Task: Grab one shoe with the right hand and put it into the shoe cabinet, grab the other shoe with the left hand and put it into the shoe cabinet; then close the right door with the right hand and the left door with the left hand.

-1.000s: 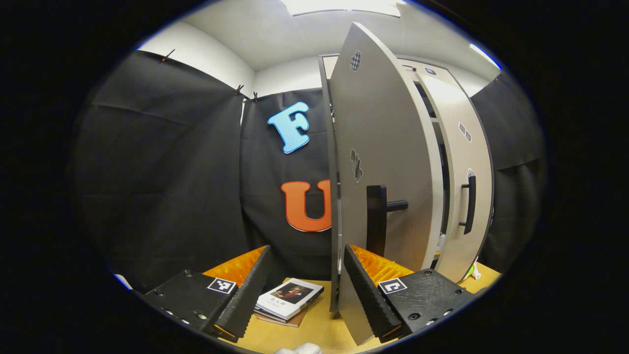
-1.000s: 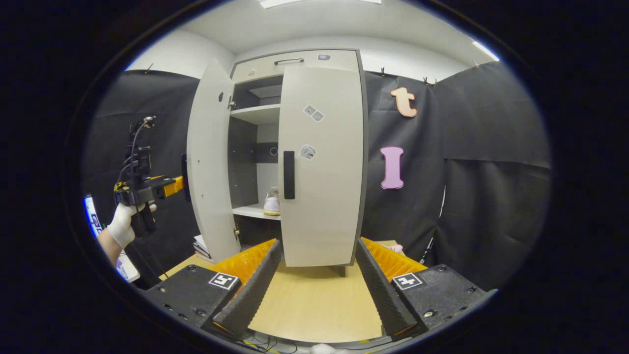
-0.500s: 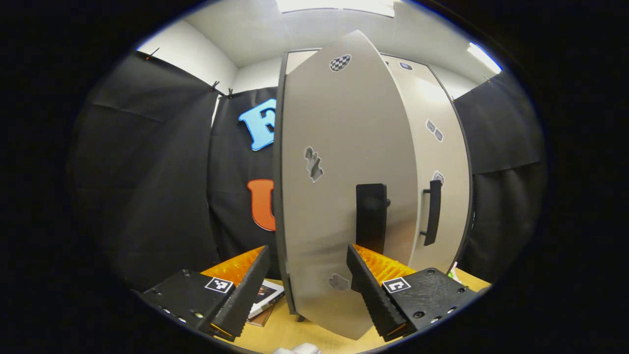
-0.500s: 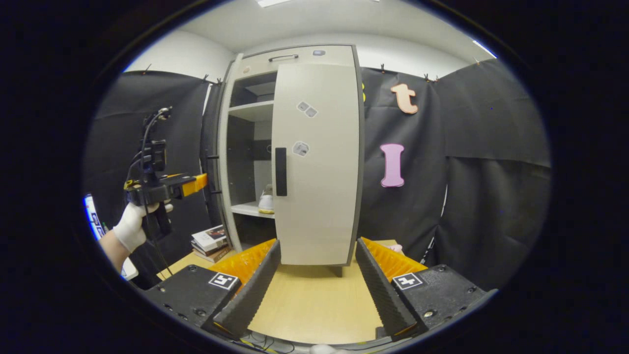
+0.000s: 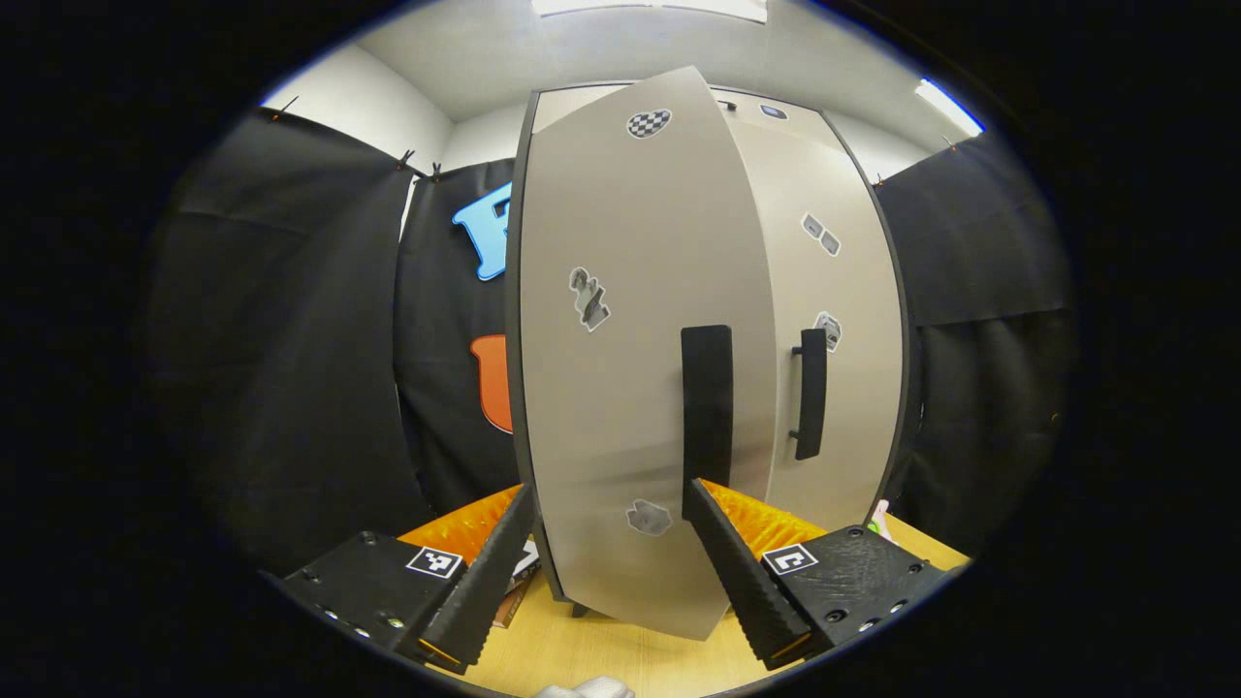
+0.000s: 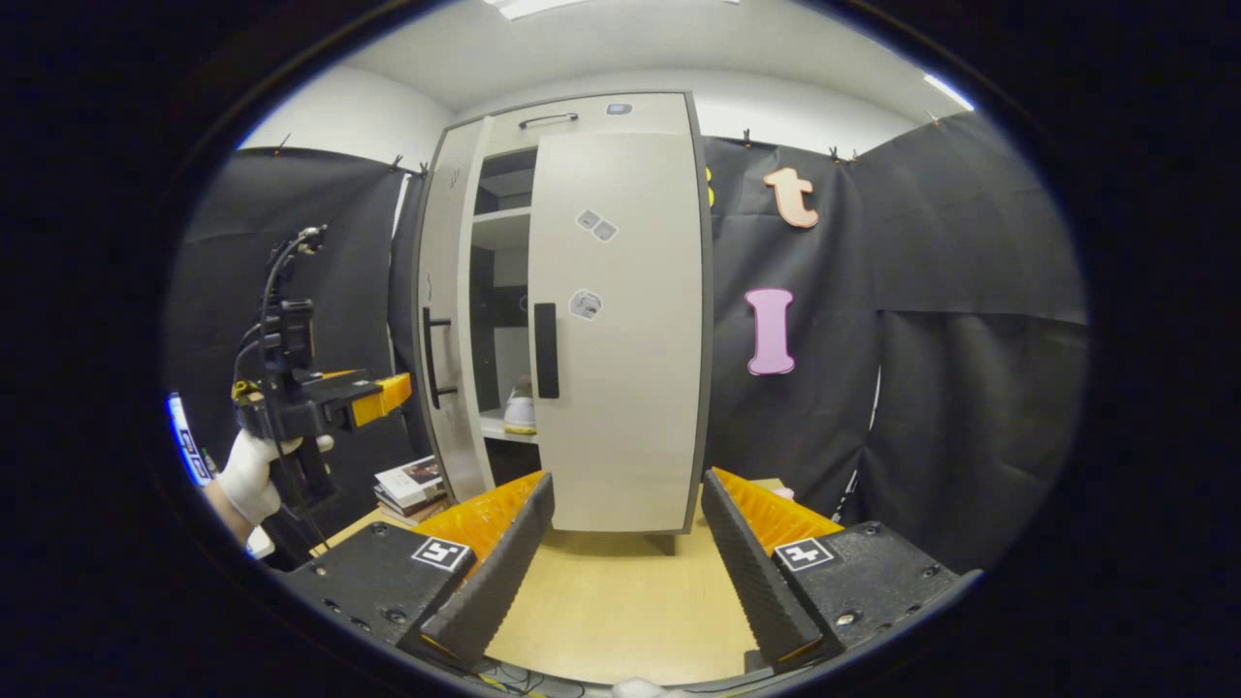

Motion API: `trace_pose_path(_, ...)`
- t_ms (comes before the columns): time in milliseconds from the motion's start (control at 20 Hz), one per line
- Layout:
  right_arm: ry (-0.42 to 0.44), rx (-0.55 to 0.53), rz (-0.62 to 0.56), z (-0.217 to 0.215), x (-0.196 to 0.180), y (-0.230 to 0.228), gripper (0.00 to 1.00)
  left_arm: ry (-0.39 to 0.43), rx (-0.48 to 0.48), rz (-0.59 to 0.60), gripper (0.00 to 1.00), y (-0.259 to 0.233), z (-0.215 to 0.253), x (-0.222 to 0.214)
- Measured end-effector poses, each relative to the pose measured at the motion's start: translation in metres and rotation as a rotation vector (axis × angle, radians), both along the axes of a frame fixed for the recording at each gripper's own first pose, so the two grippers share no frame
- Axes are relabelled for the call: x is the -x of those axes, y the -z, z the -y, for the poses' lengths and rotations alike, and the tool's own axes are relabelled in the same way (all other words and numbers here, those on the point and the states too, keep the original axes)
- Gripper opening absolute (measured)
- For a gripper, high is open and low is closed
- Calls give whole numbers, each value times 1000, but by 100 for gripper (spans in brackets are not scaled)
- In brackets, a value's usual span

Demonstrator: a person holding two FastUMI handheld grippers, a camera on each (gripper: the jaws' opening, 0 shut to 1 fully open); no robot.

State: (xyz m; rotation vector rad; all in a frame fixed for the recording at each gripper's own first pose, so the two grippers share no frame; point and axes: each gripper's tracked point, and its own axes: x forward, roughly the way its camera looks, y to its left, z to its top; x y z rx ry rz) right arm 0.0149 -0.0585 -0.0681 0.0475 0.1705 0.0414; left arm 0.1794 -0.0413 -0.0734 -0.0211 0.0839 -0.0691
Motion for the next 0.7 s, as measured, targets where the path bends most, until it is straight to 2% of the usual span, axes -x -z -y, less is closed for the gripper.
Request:
trace_pose_path(100,-3,-7,10,-6,0,-4,99,-1,12,1,96,-5,-2,16)
trace_pose_path(150,-4,-10,9,-9,0,-6,99,3,16,4,100,-8,-3,24)
trace_pose_path(200,-10,-14,19,-14,0,-9,99,10,23,-3,96,-9,-2,33)
trace_pose_path(300,-13,-7,34,-21,2,-15,99,25,30,-7,100,-13,-5,52)
trace_pose_path(350,-17,-4,40,-25,3,-17,99,23,27,-2,96,-15,-8,60)
trace_pose_path(700,-21,-7,68,-41,13,-27,99,6,44,8,96,-25,-24,113)
